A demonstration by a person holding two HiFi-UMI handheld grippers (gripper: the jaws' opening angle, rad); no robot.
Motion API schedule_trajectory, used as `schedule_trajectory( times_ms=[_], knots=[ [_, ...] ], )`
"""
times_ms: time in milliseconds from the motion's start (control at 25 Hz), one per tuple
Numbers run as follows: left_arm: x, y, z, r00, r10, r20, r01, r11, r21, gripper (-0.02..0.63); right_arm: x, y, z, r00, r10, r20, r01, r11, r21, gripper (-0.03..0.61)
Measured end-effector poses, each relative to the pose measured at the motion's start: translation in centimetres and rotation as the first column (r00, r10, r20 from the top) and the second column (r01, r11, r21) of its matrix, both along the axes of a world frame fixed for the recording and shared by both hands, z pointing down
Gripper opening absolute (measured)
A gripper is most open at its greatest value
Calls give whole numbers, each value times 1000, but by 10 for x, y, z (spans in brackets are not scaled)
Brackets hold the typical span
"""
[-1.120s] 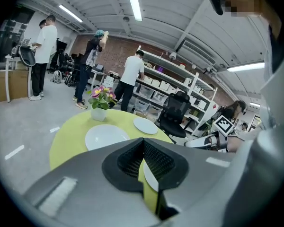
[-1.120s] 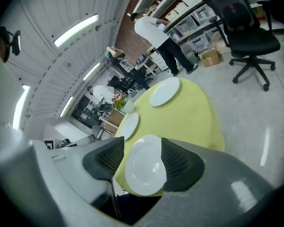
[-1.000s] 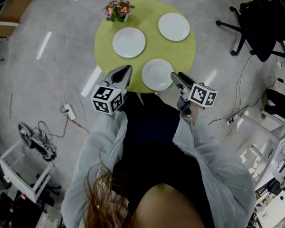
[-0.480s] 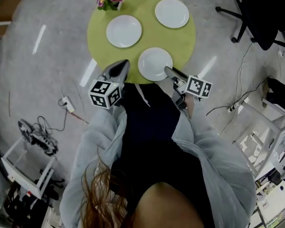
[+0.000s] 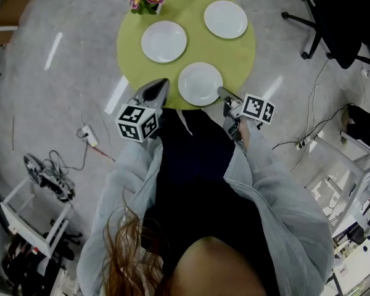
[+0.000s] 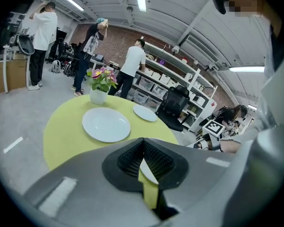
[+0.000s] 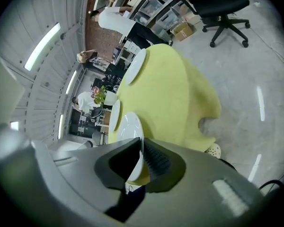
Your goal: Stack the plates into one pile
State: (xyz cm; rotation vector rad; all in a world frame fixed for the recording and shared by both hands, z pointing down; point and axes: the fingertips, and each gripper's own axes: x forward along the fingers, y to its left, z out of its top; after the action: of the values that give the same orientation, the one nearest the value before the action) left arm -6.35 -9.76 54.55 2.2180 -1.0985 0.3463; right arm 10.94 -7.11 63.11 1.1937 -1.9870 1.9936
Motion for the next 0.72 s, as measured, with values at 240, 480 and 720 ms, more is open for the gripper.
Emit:
schedule_trajectory(
  times_ms=[240,480,720],
  knots=[
    [-7,-3,-8,1000,-5,18,5,1000,26,12,-5,0,-16,998,14,57,-15,1000,19,20],
    [-1,-6,-16,1000,-8,-3,8,999,46,12,-16,-7,-41,980,40,193,-50,998,46,15],
    [8,-12,-32,999,-11,-49,14,997,73,12,-10,-23,-66,953,84,292,-119,988,102,17]
  ],
)
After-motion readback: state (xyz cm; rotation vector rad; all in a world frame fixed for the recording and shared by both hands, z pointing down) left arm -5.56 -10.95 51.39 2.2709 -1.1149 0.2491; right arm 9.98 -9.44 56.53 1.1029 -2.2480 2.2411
